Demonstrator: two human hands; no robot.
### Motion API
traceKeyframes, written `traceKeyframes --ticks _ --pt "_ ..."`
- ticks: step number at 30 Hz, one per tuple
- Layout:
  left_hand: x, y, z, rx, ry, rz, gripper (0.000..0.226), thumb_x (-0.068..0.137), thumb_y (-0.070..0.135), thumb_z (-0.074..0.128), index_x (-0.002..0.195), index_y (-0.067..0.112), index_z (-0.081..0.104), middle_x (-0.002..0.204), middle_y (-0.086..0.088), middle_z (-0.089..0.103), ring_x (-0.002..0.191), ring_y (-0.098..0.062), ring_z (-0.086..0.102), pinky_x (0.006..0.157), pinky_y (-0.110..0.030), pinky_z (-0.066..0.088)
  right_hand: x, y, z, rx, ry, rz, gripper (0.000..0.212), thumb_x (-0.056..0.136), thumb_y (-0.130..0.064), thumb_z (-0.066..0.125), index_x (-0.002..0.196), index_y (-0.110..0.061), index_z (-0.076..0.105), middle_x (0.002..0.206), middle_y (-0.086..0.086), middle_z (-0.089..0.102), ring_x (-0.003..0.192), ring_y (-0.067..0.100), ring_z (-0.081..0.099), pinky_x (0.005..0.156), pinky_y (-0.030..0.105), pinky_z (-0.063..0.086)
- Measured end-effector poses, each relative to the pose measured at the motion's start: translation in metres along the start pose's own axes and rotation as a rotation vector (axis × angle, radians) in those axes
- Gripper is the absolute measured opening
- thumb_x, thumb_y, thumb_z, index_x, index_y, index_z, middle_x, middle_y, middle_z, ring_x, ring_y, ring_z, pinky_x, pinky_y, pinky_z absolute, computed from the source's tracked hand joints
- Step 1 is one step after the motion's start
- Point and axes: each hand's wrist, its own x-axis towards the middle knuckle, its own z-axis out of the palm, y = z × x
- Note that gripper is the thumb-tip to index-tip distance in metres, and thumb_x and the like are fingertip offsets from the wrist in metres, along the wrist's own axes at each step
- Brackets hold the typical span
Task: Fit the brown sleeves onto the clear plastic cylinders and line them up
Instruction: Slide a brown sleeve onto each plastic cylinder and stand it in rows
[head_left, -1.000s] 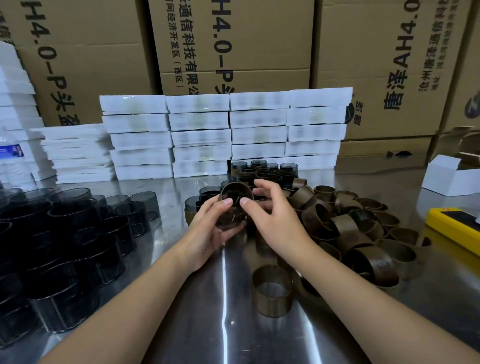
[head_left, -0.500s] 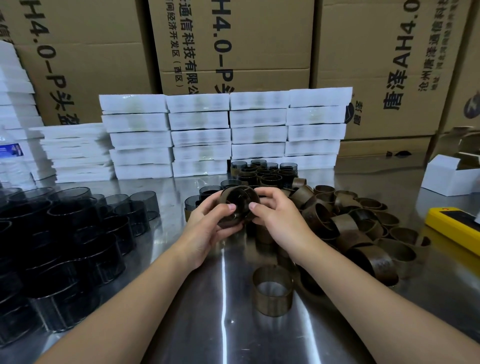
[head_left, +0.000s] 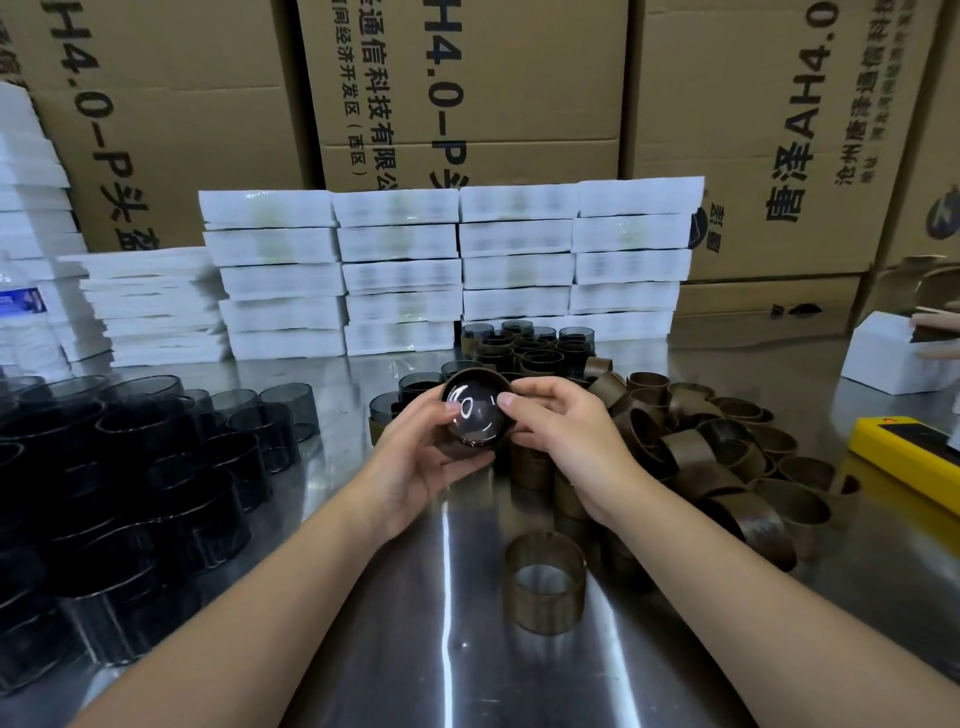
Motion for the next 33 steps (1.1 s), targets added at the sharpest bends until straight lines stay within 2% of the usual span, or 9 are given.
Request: traceKeyframes --ticks 3,6,11,15,19,22,26,29,33 --pt "-0.001 0.001 0.003 -0.167 -0.042 -0.051 0.052 0.055 0.021 0.073 0.103 0.004 0.066 0.105 -0.021 0.069 0.096 -0.037 0.067 0.074 -0.042 0.059 -0.002 -0.001 0.002 -0.037 -0.007 0.008 0.029 0.078 -0.049 0.068 0.094 -0.025 0.067 0.089 -0.007 0.071 0.085 0.004 0.066 0.079 0.025 0.054" --pt "-0.003 0.002 0.007 -0.250 -0.088 -0.059 0.051 0.058 0.017 0.070 0.106 0.001 0.064 0.107 -0.023 0.068 0.098 -0.036 0.067 0.075 -0.043 0.059 -0.002 -0.002 0.005 -0.048 -0.048 0.057 0.056 0.069 -0.070 0.059 0.098 -0.022 0.067 0.100 -0.003 0.072 0.097 0.009 0.066 0.085 0.031 0.053" --pt "-0.004 0.002 0.014 -0.287 -0.118 -0.055 0.058 0.053 0.019 0.070 0.107 -0.001 0.063 0.107 -0.023 0.068 0.094 -0.036 0.069 0.080 -0.044 0.058 -0.004 -0.005 0.007 -0.067 -0.048 0.098 0.063 0.074 -0.072 0.052 0.104 -0.017 0.066 0.106 0.006 0.071 0.098 0.017 0.066 0.089 0.036 0.054" --pt "-0.004 0.001 0.018 -0.255 -0.146 -0.049 0.034 0.061 0.021 0.073 0.092 0.006 0.076 0.100 -0.017 0.072 0.089 -0.030 0.072 0.080 -0.044 0.058 -0.007 -0.010 0.008 -0.088 -0.041 0.081 0.068 0.069 -0.077 0.048 0.101 -0.019 0.065 0.101 0.003 0.072 0.091 0.013 0.067 0.083 0.032 0.054" --pt "-0.005 0.000 0.028 -0.071 -0.013 -0.063 0.046 0.069 0.056 0.063 0.090 0.017 0.077 0.098 -0.010 0.075 0.087 -0.023 0.073 0.064 -0.039 0.059 -0.010 -0.012 0.009 -0.155 -0.019 0.034 0.083 0.056 -0.081 0.044 0.097 -0.013 0.064 0.085 -0.002 0.067 0.079 0.011 0.063 0.085 0.036 0.051" --pt "-0.006 0.000 0.030 0.077 0.062 -0.053 0.064 0.064 0.070 0.053 0.102 0.022 0.070 0.099 -0.005 0.075 0.086 -0.019 0.073 0.060 -0.034 0.058 -0.008 -0.012 0.008 -0.183 0.001 0.020 0.076 0.074 -0.074 0.043 0.098 -0.004 0.061 0.082 0.002 0.061 0.071 0.011 0.057 0.075 0.031 0.049" --pt "-0.007 0.001 0.033 0.165 0.143 -0.025 0.059 0.073 0.075 0.044 0.082 0.028 0.078 0.094 -0.004 0.076 0.082 -0.021 0.074 0.056 -0.030 0.056 -0.005 -0.012 0.006 -0.197 0.004 0.026 0.060 0.089 -0.061 0.042 0.103 -0.005 0.060 0.082 0.003 0.060 0.062 0.008 0.054 0.052 0.016 0.045" --pt "-0.007 0.000 0.034 0.161 0.165 -0.016 0.059 0.091 0.066 0.036 0.073 0.030 0.079 0.089 -0.004 0.077 0.078 -0.020 0.074 0.054 -0.028 0.056 -0.004 -0.010 0.006 -0.162 -0.019 0.061 0.050 0.091 -0.059 0.042 0.101 -0.015 0.064 0.087 0.000 0.068 0.064 0.005 0.058 0.054 0.018 0.045" --pt "-0.006 0.001 0.033 0.140 0.188 -0.019 0.056 0.094 0.060 0.039 0.088 0.018 0.074 0.089 -0.008 0.076 0.076 -0.022 0.074 0.053 -0.028 0.056 -0.005 -0.010 0.006 -0.090 -0.034 0.097 0.044 0.091 -0.058 0.043 0.088 -0.024 0.070 0.078 -0.010 0.072 0.063 -0.001 0.061 0.056 0.017 0.044"
